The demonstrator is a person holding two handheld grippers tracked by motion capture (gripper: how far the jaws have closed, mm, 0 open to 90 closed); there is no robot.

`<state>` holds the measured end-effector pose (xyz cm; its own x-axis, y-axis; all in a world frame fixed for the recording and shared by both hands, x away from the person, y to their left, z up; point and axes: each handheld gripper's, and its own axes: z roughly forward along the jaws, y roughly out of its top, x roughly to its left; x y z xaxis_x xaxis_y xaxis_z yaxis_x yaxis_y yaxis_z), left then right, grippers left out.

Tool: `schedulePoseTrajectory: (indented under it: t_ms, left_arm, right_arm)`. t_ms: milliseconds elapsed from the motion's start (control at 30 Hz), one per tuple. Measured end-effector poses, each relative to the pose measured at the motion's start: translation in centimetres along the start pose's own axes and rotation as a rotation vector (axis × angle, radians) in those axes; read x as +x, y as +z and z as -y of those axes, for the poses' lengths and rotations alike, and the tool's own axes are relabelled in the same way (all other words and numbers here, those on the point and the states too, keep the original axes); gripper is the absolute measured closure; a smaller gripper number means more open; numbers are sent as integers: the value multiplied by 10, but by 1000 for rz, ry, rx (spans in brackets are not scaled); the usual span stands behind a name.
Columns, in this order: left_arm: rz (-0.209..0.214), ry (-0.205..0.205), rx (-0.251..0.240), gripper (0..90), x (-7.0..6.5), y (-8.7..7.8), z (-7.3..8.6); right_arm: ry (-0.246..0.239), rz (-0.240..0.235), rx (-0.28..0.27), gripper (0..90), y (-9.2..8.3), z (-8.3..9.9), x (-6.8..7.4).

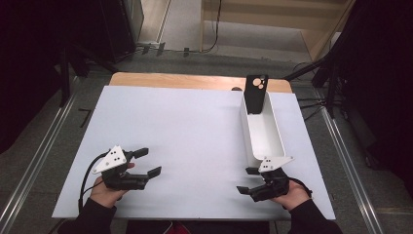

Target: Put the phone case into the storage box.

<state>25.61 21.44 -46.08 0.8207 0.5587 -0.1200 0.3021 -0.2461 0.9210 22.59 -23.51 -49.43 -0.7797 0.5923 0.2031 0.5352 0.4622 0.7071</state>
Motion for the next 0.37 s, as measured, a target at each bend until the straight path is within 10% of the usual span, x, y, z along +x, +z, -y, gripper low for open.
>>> schedulePoseTrajectory:
  t_ms: [367]
  left_arm:
    - [-1,4,1,189,0,0,0]
  right_arm:
    - [-3,10,11,212,0,1,-1]
